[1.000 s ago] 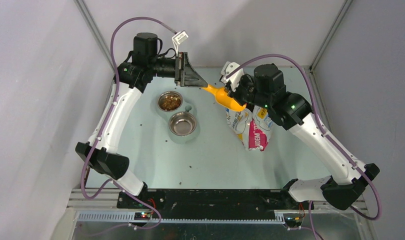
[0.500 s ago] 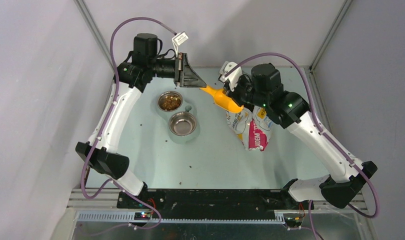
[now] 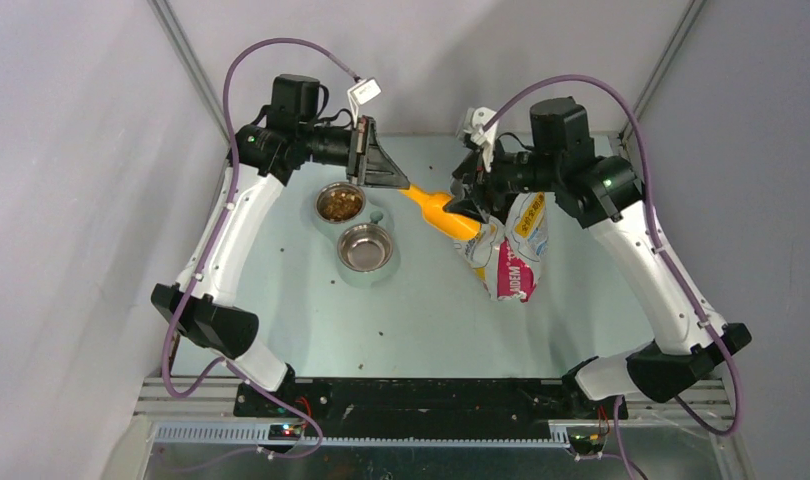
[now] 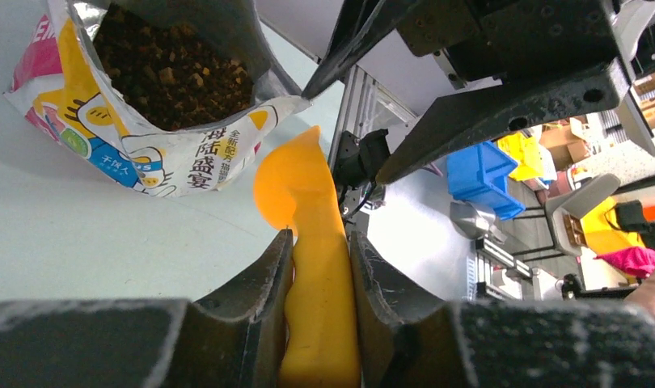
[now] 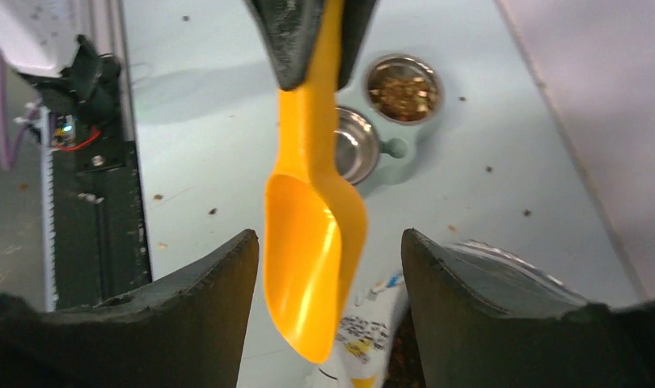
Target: Serve the pet food
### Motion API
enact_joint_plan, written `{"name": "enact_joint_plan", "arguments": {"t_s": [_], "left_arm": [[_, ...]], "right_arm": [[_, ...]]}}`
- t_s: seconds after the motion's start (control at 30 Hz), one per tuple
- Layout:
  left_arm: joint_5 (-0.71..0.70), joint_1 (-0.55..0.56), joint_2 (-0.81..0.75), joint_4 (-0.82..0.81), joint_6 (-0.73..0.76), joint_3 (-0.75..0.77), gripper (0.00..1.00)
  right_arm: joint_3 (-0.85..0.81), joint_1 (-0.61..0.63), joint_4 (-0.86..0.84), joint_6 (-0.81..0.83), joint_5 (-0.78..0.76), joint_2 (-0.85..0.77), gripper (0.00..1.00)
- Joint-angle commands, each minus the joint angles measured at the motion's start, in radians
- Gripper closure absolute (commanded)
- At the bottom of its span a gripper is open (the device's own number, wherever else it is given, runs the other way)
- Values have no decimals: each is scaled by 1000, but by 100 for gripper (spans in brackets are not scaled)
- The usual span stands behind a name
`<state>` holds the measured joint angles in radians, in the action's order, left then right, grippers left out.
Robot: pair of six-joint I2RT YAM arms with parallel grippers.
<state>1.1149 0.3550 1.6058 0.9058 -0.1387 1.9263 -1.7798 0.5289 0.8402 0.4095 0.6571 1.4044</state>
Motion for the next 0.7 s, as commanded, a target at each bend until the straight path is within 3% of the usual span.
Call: {"name": "enact_joint_plan", "arguments": {"t_s": [0.0,0.07,0.4,0.57,0.67], "left_arm": [[68,5,-46,28,133,-3,100],[67,16,-64,74,269,-3,100],[-66,83,-81,298,573,46,100],[-149,116,-102,320,689,44,100],[-163,119,-130,278,710,19,100]], "right_arm": [[-43,28,73,48,126,49,32],[-67,31,96,50,158,75,33],[-91,61,135,51,259,132,33],[-63,58,28,-76,311,157,32],[-66,56,4,-121,355,177,36]]}}
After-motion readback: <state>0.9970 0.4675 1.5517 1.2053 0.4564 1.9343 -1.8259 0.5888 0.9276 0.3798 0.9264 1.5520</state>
